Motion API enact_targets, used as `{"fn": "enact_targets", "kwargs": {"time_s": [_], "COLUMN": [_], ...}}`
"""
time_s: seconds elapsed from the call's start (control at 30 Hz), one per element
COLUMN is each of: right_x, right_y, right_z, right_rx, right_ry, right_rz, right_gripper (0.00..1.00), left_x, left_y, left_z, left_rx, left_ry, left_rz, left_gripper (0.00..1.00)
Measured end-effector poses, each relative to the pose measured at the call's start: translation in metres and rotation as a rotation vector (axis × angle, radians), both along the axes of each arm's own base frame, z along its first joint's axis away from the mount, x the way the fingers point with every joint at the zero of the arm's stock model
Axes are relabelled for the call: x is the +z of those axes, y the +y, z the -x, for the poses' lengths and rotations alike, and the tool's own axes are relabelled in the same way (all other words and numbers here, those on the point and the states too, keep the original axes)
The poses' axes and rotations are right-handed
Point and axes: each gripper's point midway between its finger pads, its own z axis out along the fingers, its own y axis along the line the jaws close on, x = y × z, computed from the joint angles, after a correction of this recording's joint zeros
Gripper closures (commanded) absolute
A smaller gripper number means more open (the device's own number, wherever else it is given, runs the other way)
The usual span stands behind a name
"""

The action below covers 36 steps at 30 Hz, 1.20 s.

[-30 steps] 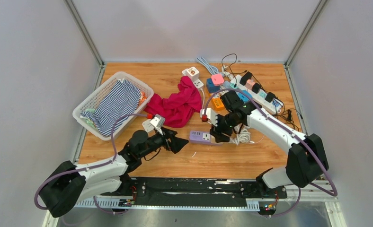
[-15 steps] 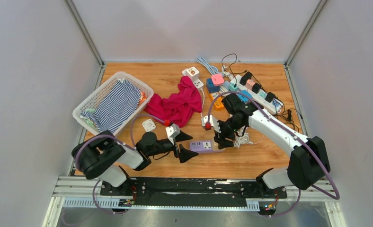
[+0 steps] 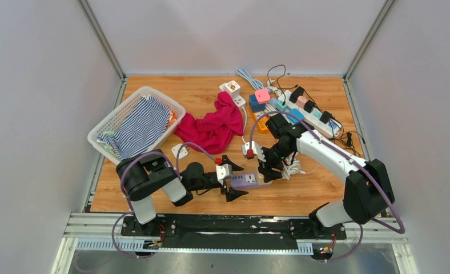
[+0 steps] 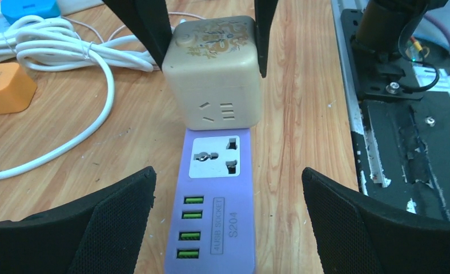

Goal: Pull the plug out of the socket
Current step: Remove the plug from the socket.

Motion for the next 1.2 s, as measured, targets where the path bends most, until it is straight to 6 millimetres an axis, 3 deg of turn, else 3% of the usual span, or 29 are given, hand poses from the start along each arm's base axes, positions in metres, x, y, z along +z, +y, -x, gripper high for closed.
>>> {"fn": "enact_targets", "kwargs": {"time_s": [0.67,1.2], "right_x": [-0.013,-0.006], "right_y": [-0.007,-0.014], "right_z": [0.005,0.004], "right_rx": [0.027,0.024], "right_ry": [0.001,-0.067], "right_rz": [0.026,0.025], "right_gripper": [1.00,1.00], "left_x": [-0.018,-0.036], "left_y": [-0.014,-0.026], "left_z": [-0.012,-0.013], "left_rx": [0.024,-0.009], "left_ry": [-0.159,-0.143], "left_rz": [-0.075,-0.153], "left_gripper": [0.13,0.28]}}
